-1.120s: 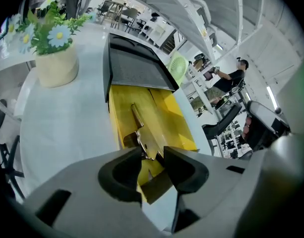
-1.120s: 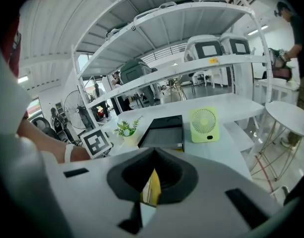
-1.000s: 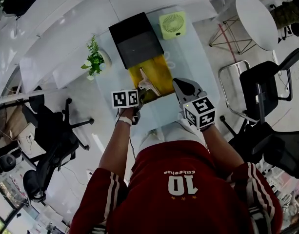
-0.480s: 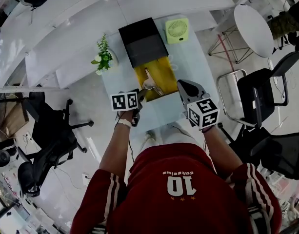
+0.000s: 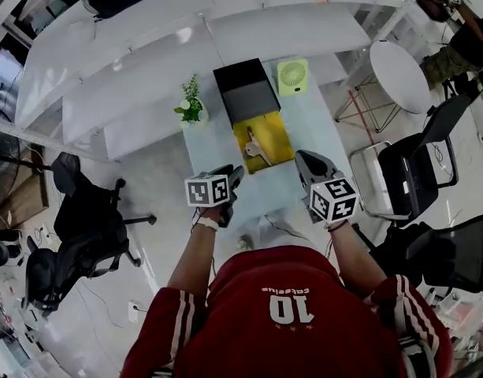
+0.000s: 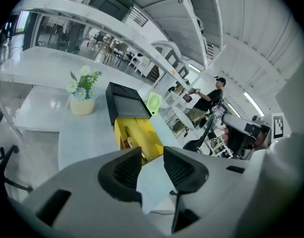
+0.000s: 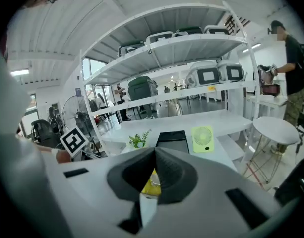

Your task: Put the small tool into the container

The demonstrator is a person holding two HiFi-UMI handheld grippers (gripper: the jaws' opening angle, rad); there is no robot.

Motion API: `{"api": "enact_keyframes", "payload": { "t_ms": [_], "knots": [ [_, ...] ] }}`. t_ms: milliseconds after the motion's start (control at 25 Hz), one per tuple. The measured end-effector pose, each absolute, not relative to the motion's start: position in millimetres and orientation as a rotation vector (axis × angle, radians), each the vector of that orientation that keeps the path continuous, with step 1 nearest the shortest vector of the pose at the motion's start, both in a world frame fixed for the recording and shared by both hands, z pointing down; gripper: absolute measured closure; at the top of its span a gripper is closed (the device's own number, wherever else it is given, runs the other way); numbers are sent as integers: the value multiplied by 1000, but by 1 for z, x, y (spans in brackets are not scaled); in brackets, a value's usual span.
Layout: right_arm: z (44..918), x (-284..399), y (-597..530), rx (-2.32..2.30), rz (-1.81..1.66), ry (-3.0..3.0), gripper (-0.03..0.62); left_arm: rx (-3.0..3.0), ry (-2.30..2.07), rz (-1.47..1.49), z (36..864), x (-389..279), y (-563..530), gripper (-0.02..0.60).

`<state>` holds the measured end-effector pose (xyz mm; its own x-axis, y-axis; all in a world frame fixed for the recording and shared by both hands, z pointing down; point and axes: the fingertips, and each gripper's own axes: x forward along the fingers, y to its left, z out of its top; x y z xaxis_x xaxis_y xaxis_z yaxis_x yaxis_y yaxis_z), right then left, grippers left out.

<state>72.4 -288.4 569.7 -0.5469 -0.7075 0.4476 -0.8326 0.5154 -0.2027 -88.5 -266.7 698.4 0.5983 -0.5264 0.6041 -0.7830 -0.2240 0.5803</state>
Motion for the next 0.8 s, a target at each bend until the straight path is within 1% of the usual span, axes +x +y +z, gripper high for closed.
{"api": "enact_keyframes", "payload": {
  "t_ms": [440,800],
  "knots": [
    [499,48,-222,1318,454,-2551,588,2113,-1142,149,578,-118,-224,437],
    [427,29,-179,1349,346,-2639,588,2316,-1148,23,479,-122,-168,440]
  ]
}}
